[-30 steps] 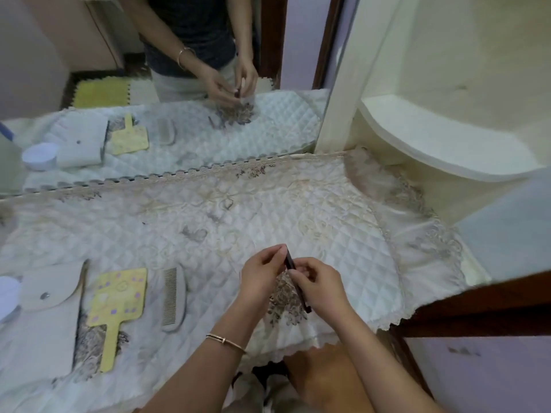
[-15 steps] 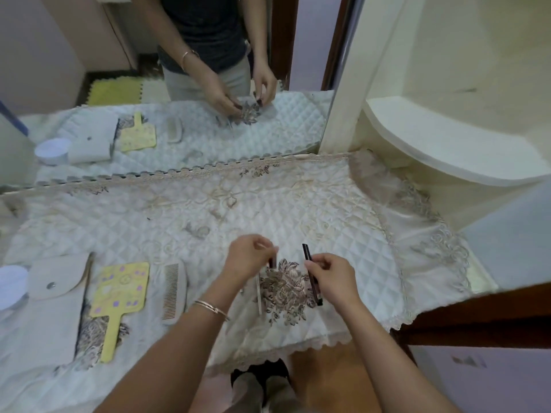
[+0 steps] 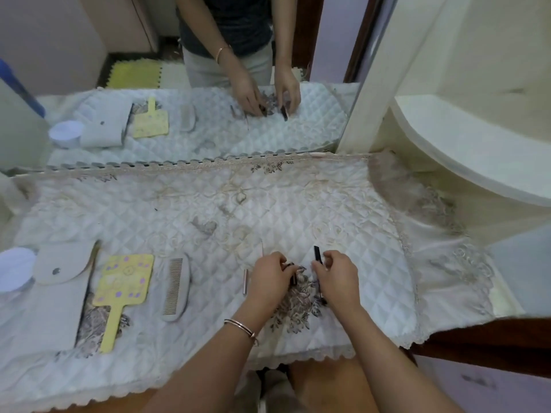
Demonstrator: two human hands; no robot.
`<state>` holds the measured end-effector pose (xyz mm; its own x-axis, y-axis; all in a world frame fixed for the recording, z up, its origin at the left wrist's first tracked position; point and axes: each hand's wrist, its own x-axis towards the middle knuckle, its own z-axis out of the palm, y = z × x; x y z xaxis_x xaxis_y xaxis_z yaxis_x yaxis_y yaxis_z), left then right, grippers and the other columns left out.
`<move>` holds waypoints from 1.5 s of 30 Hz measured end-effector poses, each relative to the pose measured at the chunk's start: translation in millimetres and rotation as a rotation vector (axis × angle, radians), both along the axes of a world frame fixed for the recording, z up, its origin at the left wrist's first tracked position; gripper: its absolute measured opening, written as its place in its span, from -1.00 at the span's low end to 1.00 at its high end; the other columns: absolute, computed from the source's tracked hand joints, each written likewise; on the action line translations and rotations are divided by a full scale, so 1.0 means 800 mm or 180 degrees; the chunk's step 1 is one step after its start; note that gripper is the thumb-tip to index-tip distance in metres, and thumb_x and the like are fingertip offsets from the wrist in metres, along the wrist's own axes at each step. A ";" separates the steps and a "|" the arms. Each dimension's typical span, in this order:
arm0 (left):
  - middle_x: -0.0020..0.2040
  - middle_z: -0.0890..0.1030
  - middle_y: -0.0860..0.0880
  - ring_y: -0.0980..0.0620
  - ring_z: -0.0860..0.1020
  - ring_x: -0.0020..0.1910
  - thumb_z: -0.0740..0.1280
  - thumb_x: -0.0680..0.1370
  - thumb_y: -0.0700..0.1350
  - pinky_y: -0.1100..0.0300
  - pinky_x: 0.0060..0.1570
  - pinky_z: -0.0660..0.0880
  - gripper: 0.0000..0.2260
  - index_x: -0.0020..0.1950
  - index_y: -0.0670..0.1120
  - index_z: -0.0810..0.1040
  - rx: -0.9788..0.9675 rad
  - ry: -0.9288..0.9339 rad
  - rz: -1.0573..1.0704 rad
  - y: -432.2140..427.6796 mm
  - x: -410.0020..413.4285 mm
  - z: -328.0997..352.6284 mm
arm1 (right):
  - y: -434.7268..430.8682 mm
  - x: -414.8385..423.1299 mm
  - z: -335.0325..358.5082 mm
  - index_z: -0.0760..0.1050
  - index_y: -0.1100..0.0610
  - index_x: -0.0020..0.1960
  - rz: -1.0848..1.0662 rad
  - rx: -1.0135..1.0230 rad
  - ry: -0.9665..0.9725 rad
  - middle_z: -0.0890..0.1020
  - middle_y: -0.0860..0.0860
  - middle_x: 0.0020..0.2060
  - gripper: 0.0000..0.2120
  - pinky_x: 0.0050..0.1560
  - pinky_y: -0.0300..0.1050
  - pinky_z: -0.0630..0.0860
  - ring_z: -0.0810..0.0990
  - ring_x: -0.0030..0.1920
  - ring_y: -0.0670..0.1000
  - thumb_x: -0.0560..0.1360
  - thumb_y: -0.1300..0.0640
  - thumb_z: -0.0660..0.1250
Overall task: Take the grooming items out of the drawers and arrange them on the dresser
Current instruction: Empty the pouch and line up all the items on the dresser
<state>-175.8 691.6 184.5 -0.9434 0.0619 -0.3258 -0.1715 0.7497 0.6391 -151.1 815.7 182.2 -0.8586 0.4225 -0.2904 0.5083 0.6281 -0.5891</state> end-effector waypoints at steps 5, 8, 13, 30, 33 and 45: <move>0.02 0.64 -0.11 0.09 0.57 -0.20 0.26 0.53 -0.13 0.31 -0.20 0.48 -0.79 0.11 -0.16 0.55 0.0242 0.0036 0.0207 -0.040 0.014 0.018 | -0.006 0.002 0.011 0.48 0.15 0.22 0.0410 0.0319 0.0128 0.58 0.09 0.12 -0.70 -0.01 -0.04 0.51 0.53 0.10 0.08 0.50 0.12 0.24; 0.00 0.65 -0.07 0.05 0.57 -0.15 0.25 0.54 -0.11 0.29 -0.17 0.41 -0.81 0.08 -0.12 0.57 0.0123 0.0162 0.0425 -0.094 0.036 0.029 | -0.024 0.006 0.018 0.47 0.13 0.23 0.0959 0.0307 0.0224 0.58 0.06 0.10 -0.70 0.10 -0.01 0.49 0.50 0.13 0.07 0.51 0.14 0.23; -0.05 0.63 0.03 0.05 0.59 -0.14 0.26 0.53 -0.10 0.17 -0.10 0.51 -0.83 0.07 -0.05 0.58 0.0029 0.0164 0.1329 -0.210 0.095 0.034 | -0.086 0.018 0.019 0.52 0.13 0.19 0.1863 0.0153 0.0295 0.60 0.05 0.06 -0.73 0.13 -0.06 0.46 0.53 0.12 0.08 0.51 0.14 0.26; 0.37 0.35 -0.14 -0.15 0.29 0.32 0.35 0.44 0.09 0.06 0.28 0.21 -0.37 0.40 -0.13 0.23 -0.0611 -0.0027 0.1007 -0.479 0.030 -0.021 | -0.456 -0.081 0.020 0.40 0.22 0.31 0.3477 0.0749 0.0682 0.46 0.22 0.31 -0.50 0.26 0.11 0.39 0.42 0.32 0.23 0.38 0.33 0.29; 0.40 0.30 -0.13 -0.15 0.26 0.36 0.41 0.40 0.04 0.05 0.31 0.23 -0.27 0.46 -0.09 0.13 -0.0065 -0.0211 0.1135 -0.487 0.020 -0.026 | -0.473 -0.088 0.020 0.46 0.24 0.23 0.3549 0.1050 0.0593 0.53 0.22 0.23 -0.55 0.22 0.11 0.41 0.47 0.26 0.24 0.34 0.34 0.32; 0.06 0.56 -0.01 0.02 0.55 0.02 0.49 0.36 -0.13 0.16 -0.11 0.50 -0.57 0.14 -0.08 0.40 0.1794 -0.0579 0.1259 -0.503 0.008 0.020 | -0.456 -0.089 0.070 0.53 0.11 0.19 0.2953 0.0651 0.0741 0.62 0.07 0.14 -0.73 0.08 0.00 0.50 0.50 0.23 0.09 0.56 0.16 0.16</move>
<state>-169.4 289.1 200.7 -0.8636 -0.0686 -0.4995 -0.5034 0.1731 0.8465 -222.2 450.6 237.9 -0.9020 -0.4263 -0.0678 -0.3544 0.8211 -0.4473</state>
